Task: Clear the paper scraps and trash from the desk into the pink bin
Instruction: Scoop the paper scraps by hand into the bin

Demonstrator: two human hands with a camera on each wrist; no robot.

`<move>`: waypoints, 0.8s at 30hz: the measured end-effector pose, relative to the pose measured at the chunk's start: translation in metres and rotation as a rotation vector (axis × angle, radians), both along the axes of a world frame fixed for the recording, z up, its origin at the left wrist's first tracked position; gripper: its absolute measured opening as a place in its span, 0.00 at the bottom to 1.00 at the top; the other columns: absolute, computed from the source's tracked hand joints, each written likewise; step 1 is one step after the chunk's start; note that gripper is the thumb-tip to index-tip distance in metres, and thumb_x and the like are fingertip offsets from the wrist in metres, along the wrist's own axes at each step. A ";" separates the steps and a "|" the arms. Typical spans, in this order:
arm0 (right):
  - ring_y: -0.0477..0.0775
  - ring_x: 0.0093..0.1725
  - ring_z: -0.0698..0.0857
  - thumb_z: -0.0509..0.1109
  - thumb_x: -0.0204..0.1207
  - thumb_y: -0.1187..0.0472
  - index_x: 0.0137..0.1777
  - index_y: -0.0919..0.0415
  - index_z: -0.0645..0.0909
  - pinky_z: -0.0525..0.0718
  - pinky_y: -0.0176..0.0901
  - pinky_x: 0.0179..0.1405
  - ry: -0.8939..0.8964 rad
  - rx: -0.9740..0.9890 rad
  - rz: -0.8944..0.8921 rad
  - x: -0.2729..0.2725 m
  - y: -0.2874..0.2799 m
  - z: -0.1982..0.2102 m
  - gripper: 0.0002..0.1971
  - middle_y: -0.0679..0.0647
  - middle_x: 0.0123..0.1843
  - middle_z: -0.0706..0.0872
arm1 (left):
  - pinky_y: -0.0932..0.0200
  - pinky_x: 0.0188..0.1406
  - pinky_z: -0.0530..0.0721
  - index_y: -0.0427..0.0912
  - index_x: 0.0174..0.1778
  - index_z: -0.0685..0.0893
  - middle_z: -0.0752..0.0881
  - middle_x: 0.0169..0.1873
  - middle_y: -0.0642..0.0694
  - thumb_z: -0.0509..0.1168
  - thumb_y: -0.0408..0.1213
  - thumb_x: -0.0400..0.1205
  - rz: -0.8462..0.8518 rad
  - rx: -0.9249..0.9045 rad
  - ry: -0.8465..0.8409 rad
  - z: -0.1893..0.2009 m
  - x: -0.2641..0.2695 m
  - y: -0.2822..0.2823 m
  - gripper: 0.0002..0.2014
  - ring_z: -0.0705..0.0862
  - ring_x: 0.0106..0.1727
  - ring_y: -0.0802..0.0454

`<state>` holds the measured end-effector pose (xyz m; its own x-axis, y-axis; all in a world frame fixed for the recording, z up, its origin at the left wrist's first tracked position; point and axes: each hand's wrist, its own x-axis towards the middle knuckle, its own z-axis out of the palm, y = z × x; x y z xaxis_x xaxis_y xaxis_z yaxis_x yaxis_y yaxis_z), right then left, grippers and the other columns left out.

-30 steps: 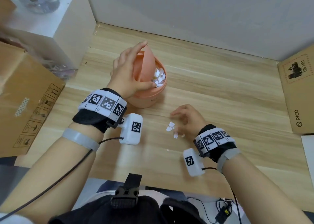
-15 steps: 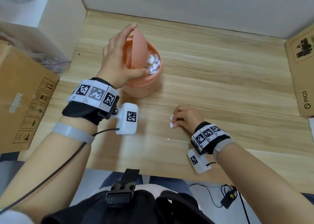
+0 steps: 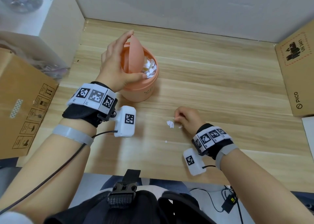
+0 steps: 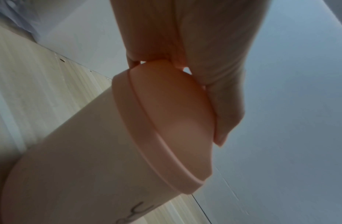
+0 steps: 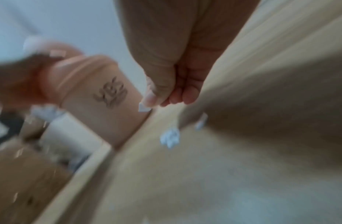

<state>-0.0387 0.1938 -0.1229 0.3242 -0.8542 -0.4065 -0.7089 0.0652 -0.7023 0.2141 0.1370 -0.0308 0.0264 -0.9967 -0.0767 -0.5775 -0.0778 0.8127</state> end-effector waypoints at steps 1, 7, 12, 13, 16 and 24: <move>0.48 0.33 0.76 0.66 0.72 0.71 0.33 0.56 0.74 0.72 0.38 0.35 -0.035 -0.042 -0.108 -0.004 0.001 0.002 0.10 0.46 0.30 0.76 | 0.48 0.73 0.63 0.69 0.75 0.57 0.65 0.74 0.47 0.71 0.58 0.53 0.000 0.001 0.002 0.000 0.000 0.000 0.51 0.64 0.74 0.45; 0.40 0.34 0.75 0.69 0.72 0.66 0.41 0.55 0.83 0.72 0.36 0.41 0.036 -0.036 0.017 -0.001 0.004 0.000 0.05 0.40 0.32 0.77 | 0.47 0.74 0.63 0.69 0.75 0.57 0.65 0.74 0.46 0.75 0.51 0.57 0.004 -0.005 -0.005 -0.002 0.000 -0.001 0.51 0.64 0.74 0.44; 0.46 0.44 0.76 0.71 0.72 0.64 0.54 0.59 0.84 0.73 0.37 0.50 0.132 -0.065 0.185 0.004 0.009 -0.009 0.11 0.52 0.43 0.82 | 0.48 0.73 0.64 0.69 0.74 0.57 0.65 0.74 0.46 0.73 0.55 0.55 -0.004 0.005 0.009 -0.002 0.001 0.000 0.51 0.64 0.74 0.45; 0.47 0.43 0.76 0.72 0.70 0.64 0.53 0.60 0.84 0.72 0.37 0.48 0.138 -0.065 0.186 0.004 0.008 -0.010 0.11 0.48 0.41 0.79 | 0.49 0.72 0.64 0.69 0.75 0.57 0.65 0.74 0.46 0.73 0.54 0.55 -0.005 0.004 0.008 -0.001 0.001 0.000 0.50 0.64 0.73 0.45; 0.49 0.42 0.75 0.73 0.68 0.64 0.49 0.61 0.83 0.70 0.37 0.45 0.173 -0.065 0.208 0.008 0.008 -0.010 0.09 0.40 0.35 0.72 | 0.50 0.71 0.63 0.68 0.75 0.57 0.64 0.74 0.47 0.74 0.52 0.57 -0.007 0.002 0.003 -0.001 0.000 0.000 0.50 0.64 0.74 0.45; 0.58 0.46 0.79 0.69 0.72 0.67 0.40 0.66 0.82 0.68 0.38 0.42 0.213 -0.055 0.263 0.013 0.007 -0.013 0.02 0.56 0.42 0.77 | 0.49 0.73 0.63 0.67 0.75 0.57 0.65 0.74 0.48 0.71 0.58 0.54 -0.015 -0.006 -0.001 -0.001 0.000 0.000 0.51 0.64 0.74 0.45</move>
<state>-0.0258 0.2009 -0.1357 0.4489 -0.7754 -0.4441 -0.8275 -0.1730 -0.5342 0.2144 0.1375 -0.0316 0.0116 -0.9974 -0.0707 -0.5791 -0.0644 0.8127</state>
